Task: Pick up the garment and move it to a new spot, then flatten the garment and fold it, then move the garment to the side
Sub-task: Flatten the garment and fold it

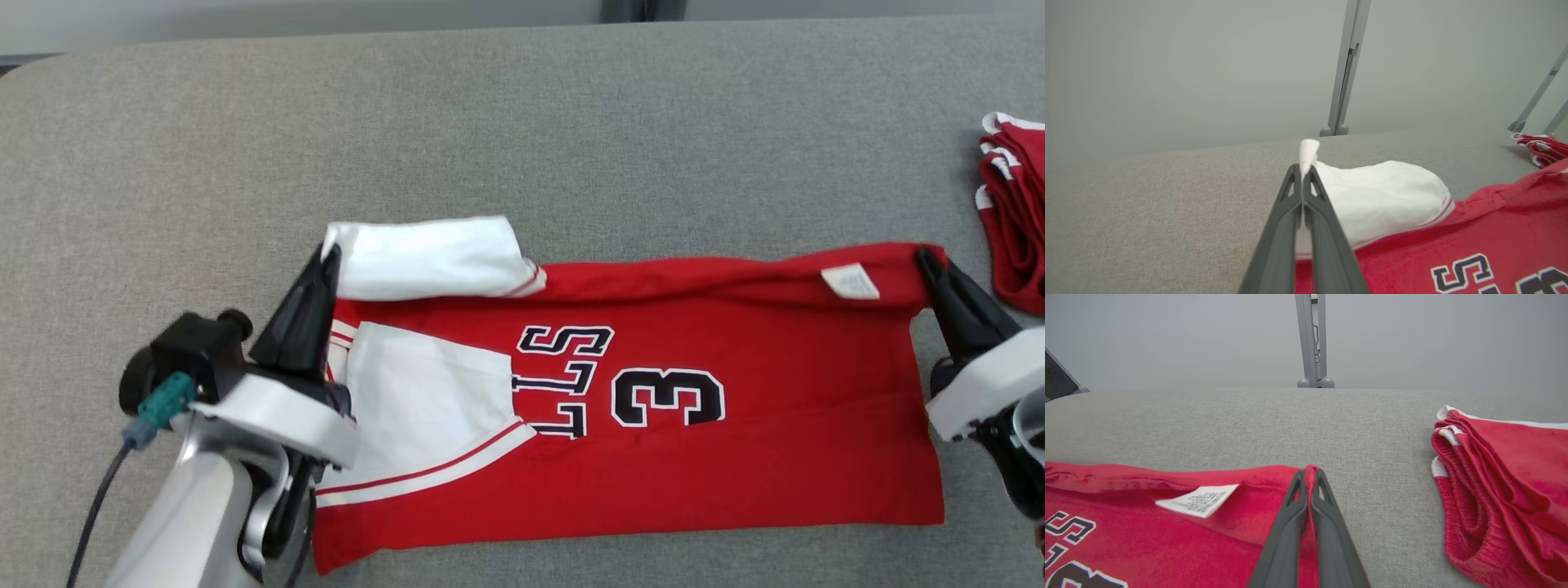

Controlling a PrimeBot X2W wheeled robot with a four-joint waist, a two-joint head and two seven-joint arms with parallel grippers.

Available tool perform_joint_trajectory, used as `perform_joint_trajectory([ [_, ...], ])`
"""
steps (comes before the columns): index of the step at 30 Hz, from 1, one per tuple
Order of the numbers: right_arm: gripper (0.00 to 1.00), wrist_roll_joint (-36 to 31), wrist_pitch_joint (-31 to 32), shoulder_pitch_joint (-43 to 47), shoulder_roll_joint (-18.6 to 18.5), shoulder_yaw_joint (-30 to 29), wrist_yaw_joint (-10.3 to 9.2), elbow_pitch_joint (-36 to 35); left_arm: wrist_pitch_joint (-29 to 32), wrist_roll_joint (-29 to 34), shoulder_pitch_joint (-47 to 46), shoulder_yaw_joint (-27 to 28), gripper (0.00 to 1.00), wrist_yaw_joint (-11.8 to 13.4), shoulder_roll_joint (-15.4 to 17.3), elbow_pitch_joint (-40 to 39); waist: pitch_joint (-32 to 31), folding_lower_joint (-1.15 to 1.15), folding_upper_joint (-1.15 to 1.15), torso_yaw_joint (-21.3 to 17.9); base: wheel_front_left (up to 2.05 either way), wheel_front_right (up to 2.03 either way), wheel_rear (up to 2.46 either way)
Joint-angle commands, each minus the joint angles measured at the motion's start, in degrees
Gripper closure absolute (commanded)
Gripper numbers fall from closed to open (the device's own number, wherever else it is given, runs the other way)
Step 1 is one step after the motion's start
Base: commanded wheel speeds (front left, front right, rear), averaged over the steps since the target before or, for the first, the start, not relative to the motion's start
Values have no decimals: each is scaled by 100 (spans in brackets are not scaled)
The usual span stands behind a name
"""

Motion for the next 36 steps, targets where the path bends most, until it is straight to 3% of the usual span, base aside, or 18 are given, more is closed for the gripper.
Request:
perform_joint_trajectory([
  [1,100,62,-84,327,16,-114,1,-146,25,-71,378,1,100,109,8,-312,-149,0,0,36,0,0,0],
  [12,100,-137,-186,1751,360,-699,1,-712,272,-271,1972,-23,100,613,50,-1420,-507,0,0,87,0,0,0],
  [20,100,-392,-95,2131,525,-828,1,-815,361,-404,2387,-95,100,655,50,-1337,-646,0,0,57,0,0,0],
  [21,93,-422,-123,2158,537,-832,1,-805,369,-412,2417,-111,100,653,43,-1295,-658,0,0,54,0,0,0],
  [22,72,-459,-142,2191,550,-835,1,-789,359,-415,2449,-128,100,646,39,-1254,-671,0,0,52,0,0,0],
  [24,40,-491,-199,2264,598,-858,1,-765,320,-457,2514,-145,100,639,7,-1175,-692,0,0,47,0,0,0],
  [25,0,-487,-227,2294,625,-885,1,-752,309,-466,2545,-150,96,624,-2,-1144,-700,0,0,44,0,0,0],
  [27,0,-525,-309,2367,649,-903,1,-749,273,-513,2609,-162,51,597,-3,-1094,-713,0,0,39,0,0,0],
  [28,0,-541,-352,2398,666,-915,1,-743,263,-520,2645,-197,18,535,7,-1077,-720,0,0,35,0,0,0],
  [29,0,-544,-394,2441,680,-914,1,-740,251,-573,2693,-203,0,513,-10,-1076,-729,0,0,32,0,0,0],
  [34,0,-484,-645,2666,734,-1013,1,-717,227,-792,2964,-247,0,282,60,-1129,-752,0,0,17,0,0,0],
  [36,0,-464,-724,2775,760,-1084,1,-688,222,-855,3075,-186,0,301,102,-1147,-758,0,0,16,0,0,0],
])
